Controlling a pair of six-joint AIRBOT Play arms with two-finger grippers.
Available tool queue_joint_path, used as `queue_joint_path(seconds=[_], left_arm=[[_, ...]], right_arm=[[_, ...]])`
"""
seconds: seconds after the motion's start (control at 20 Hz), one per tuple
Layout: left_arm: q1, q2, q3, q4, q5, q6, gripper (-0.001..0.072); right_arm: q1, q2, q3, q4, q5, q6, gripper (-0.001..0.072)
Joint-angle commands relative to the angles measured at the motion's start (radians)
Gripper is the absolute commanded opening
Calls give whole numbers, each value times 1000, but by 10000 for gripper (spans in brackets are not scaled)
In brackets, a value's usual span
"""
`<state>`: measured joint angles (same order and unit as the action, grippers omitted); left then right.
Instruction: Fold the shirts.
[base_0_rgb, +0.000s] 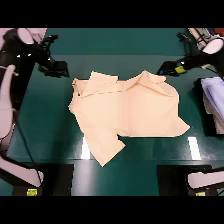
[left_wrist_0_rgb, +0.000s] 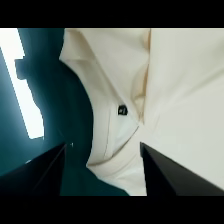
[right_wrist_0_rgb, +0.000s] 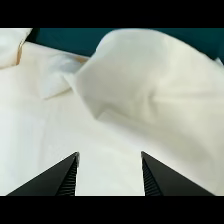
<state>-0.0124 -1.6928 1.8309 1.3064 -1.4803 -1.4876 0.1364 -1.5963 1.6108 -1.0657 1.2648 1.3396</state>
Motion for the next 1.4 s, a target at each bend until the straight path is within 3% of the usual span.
queue_joint_path(seconds=[0.0,0.15,0.45,0.7,0.85,1.05,1.1,1.15,1.2,1.35], left_arm=[[17,187,-255,2,27,3,552],[5,388,-608,-34,163,-10,553],[5,645,-1145,-404,333,32,552],[5,658,-1320,-552,410,127,552],[-3,658,-1366,-567,475,135,552],[-128,657,-1373,-579,623,133,543],[-133,657,-1371,-588,630,126,387],[-132,657,-1368,-605,624,127,153],[-132,657,-1358,-604,613,132,31],[-132,657,-1293,-602,550,138,28]], right_arm=[[-56,179,-220,0,9,-22,454],[-91,323,-405,0,-8,-23,453],[-147,550,-626,0,-18,-22,453],[-211,690,-720,0,-16,-21,453],[-264,742,-756,0,-12,-21,453],[-331,770,-797,0,13,-21,452],[-352,777,-806,0,22,-21,453],[-375,785,-816,-3,29,-21,452],[-406,795,-828,-13,40,-21,452],[-516,787,-872,-99,106,-21,452]])
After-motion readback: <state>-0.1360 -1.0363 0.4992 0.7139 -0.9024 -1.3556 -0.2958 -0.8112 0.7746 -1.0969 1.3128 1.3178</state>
